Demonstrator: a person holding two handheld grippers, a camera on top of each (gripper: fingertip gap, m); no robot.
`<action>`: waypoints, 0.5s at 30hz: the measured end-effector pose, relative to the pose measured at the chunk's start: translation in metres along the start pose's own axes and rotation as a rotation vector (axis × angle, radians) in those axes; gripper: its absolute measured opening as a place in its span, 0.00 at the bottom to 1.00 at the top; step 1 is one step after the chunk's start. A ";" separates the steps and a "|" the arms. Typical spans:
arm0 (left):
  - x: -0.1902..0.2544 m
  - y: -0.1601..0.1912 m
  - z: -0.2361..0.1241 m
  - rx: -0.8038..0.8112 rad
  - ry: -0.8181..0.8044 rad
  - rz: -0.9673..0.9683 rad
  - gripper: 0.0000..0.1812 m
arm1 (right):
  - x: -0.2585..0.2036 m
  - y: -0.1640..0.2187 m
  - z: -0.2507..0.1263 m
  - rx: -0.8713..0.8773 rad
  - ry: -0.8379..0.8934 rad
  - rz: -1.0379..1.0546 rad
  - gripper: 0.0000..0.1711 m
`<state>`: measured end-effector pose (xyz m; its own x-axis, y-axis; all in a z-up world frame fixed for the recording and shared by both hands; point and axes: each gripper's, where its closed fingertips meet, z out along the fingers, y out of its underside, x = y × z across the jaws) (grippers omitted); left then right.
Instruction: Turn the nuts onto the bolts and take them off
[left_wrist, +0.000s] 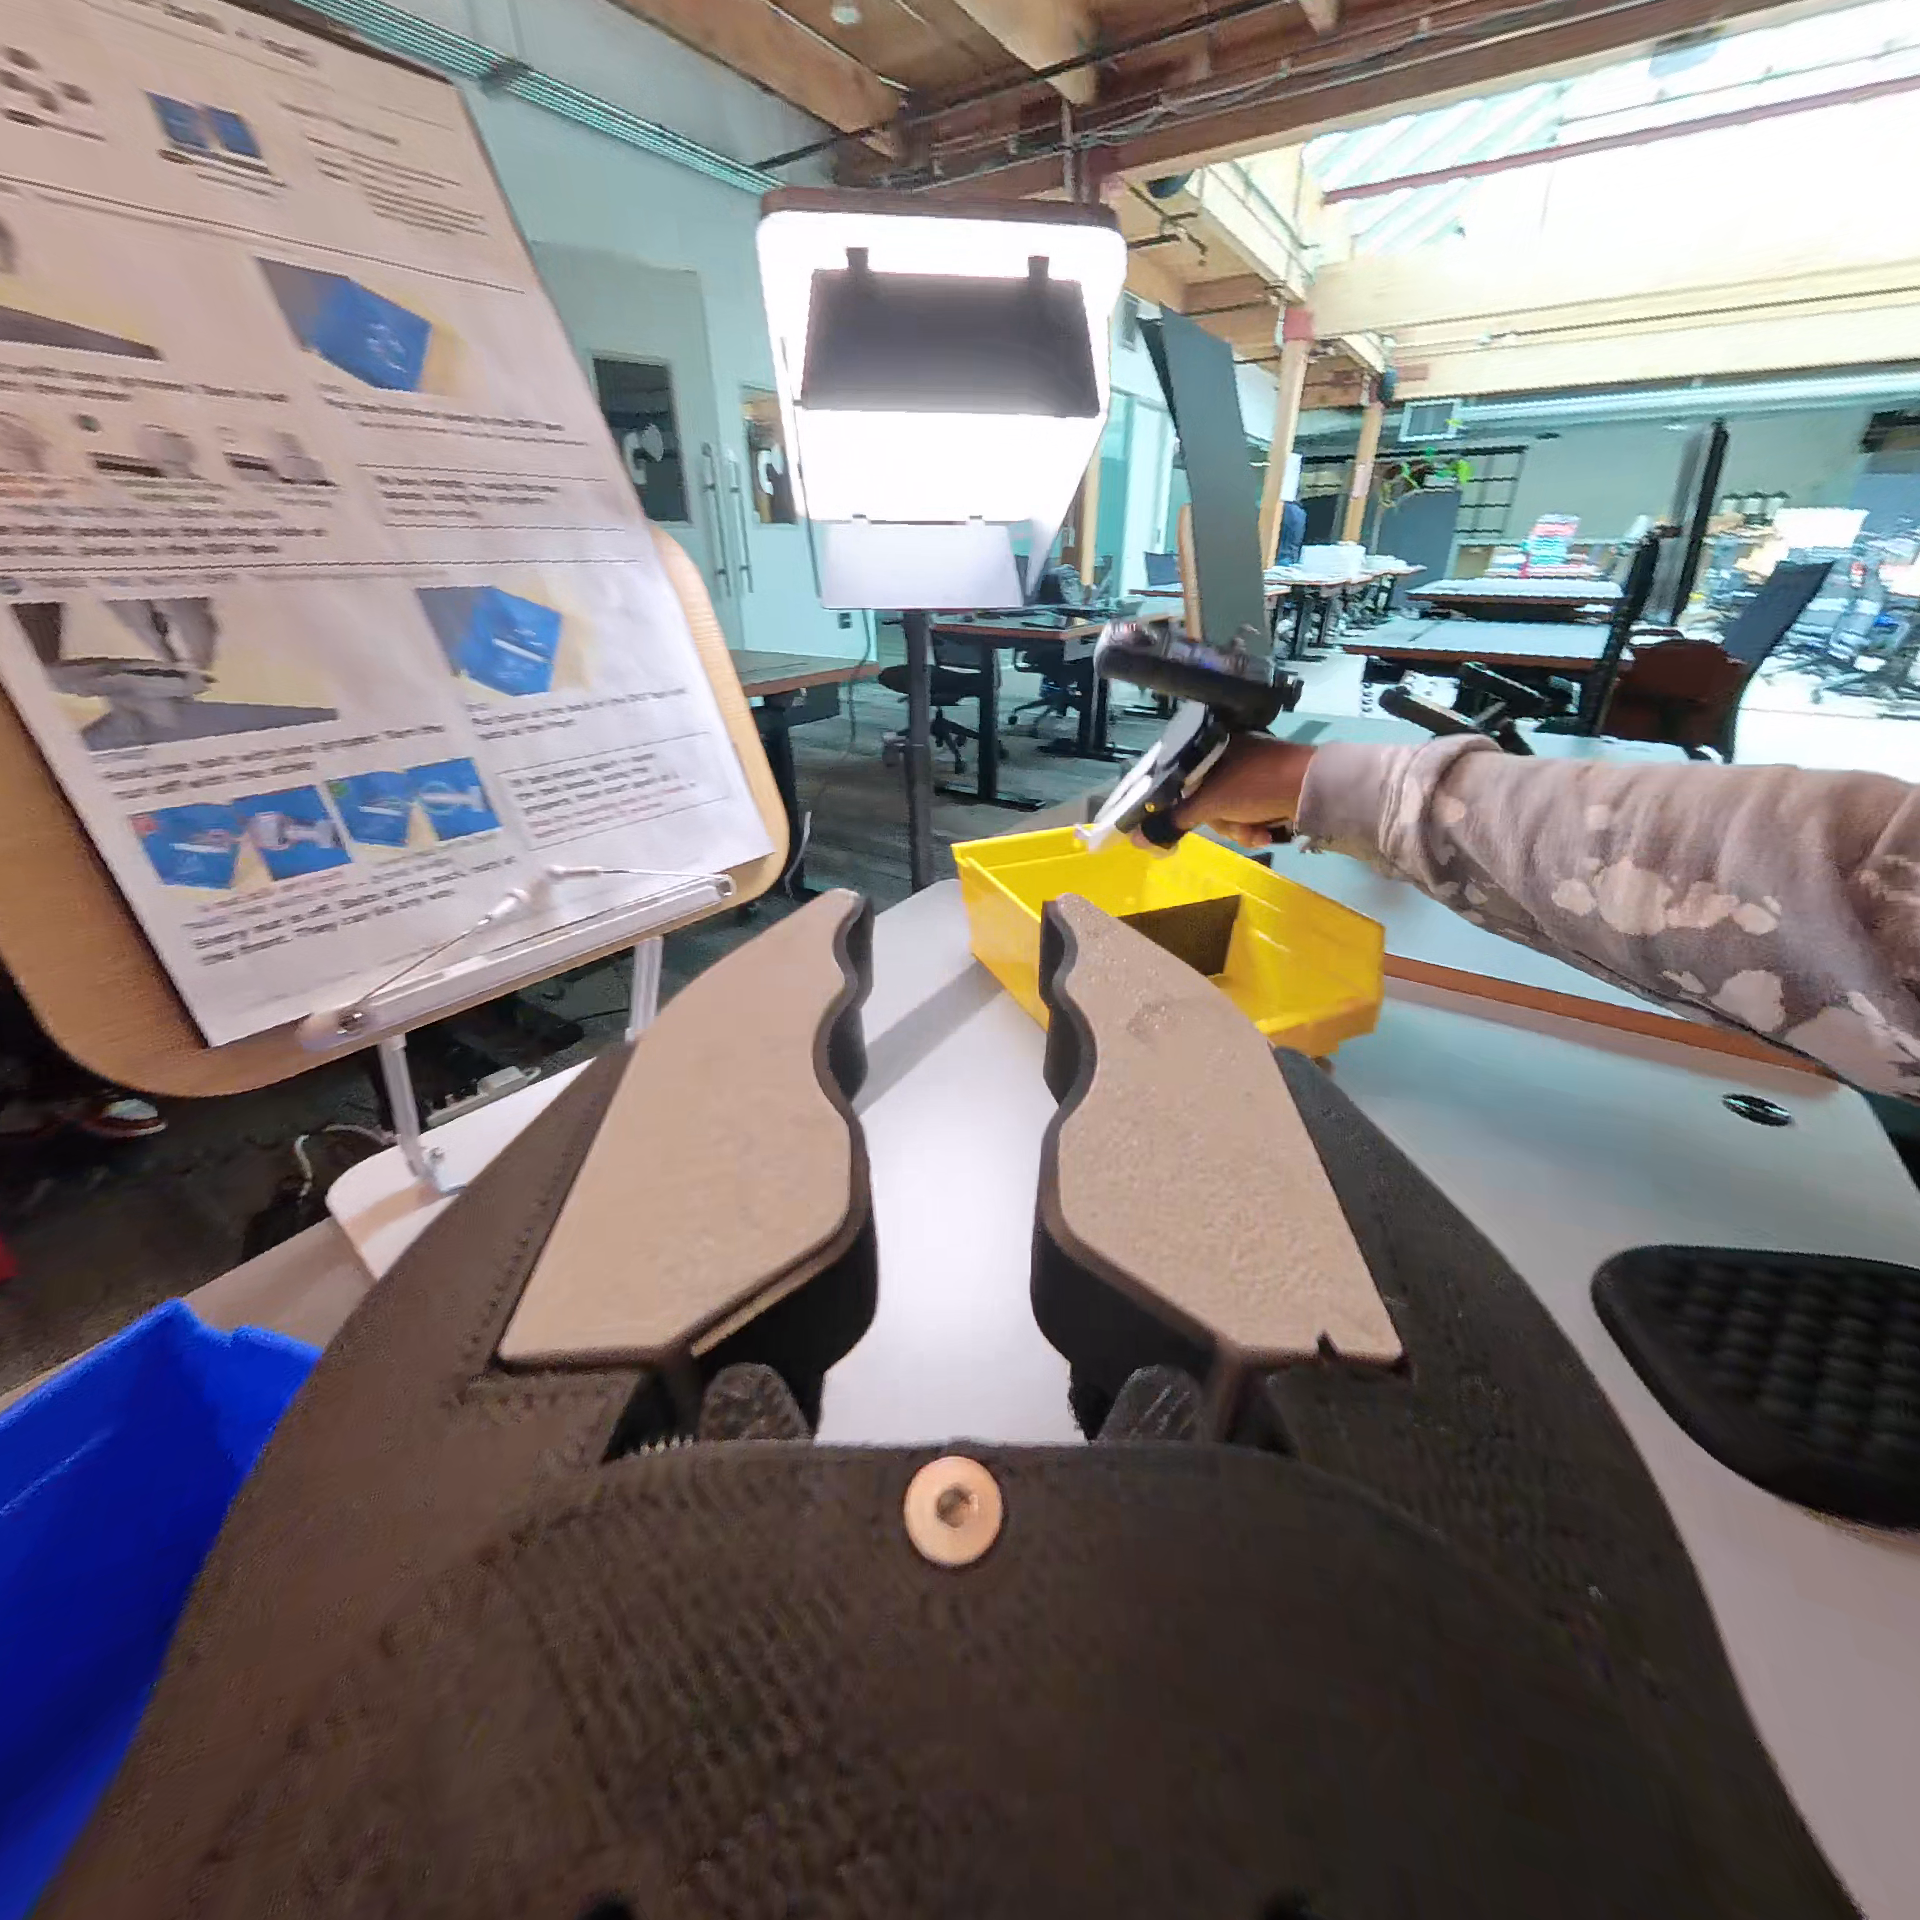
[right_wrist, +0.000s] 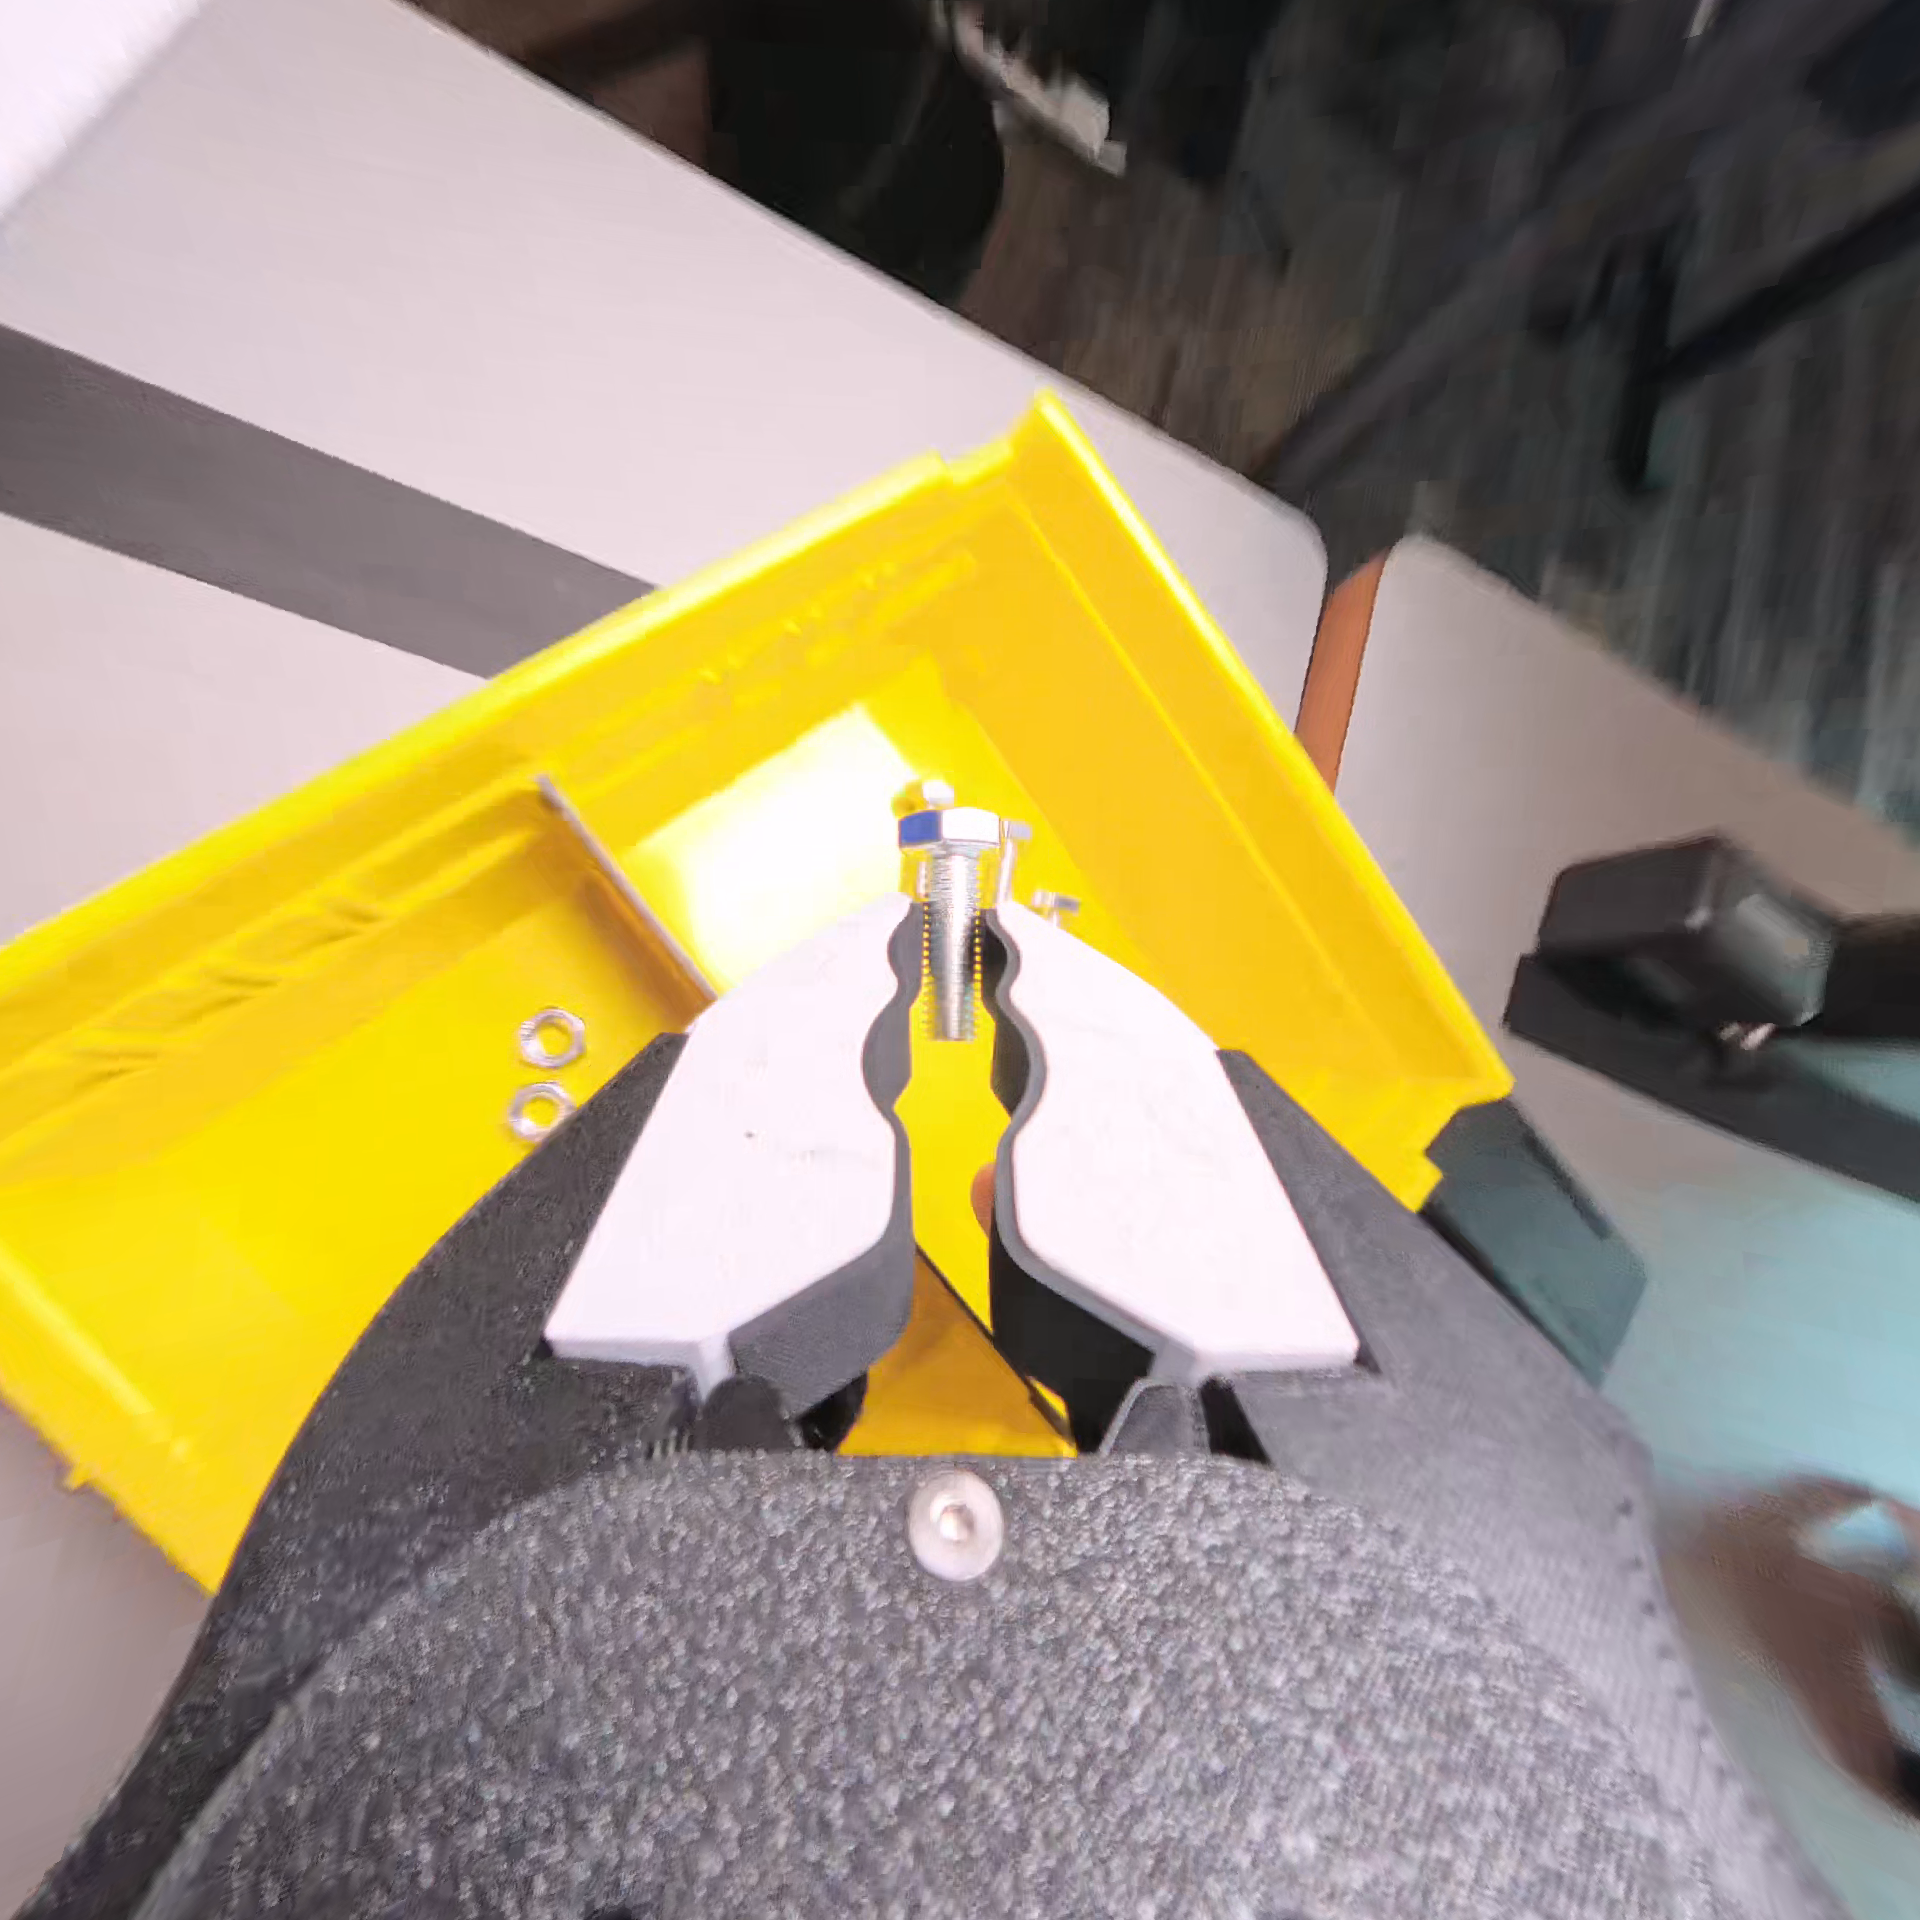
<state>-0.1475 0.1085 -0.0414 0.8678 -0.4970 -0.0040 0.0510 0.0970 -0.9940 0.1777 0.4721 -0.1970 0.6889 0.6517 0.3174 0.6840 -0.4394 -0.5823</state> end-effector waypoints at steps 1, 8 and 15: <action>-0.005 0.001 -0.001 0.004 -0.015 -0.004 0.17 | 0.008 0.011 0.016 -0.062 0.004 0.046 0.06; -0.035 0.026 0.002 -0.039 -0.072 -0.048 0.16 | 0.025 0.061 0.086 -0.401 0.016 0.180 0.06; -0.044 0.042 0.008 -0.072 -0.080 -0.073 0.16 | 0.041 0.090 0.094 -0.534 0.105 0.222 0.11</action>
<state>-0.1795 0.1412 -0.0819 0.8999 -0.4298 0.0742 0.0819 -0.0005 -0.9966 0.2443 0.5177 -0.3069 0.8312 0.4553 0.3192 0.5276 -0.8269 -0.1945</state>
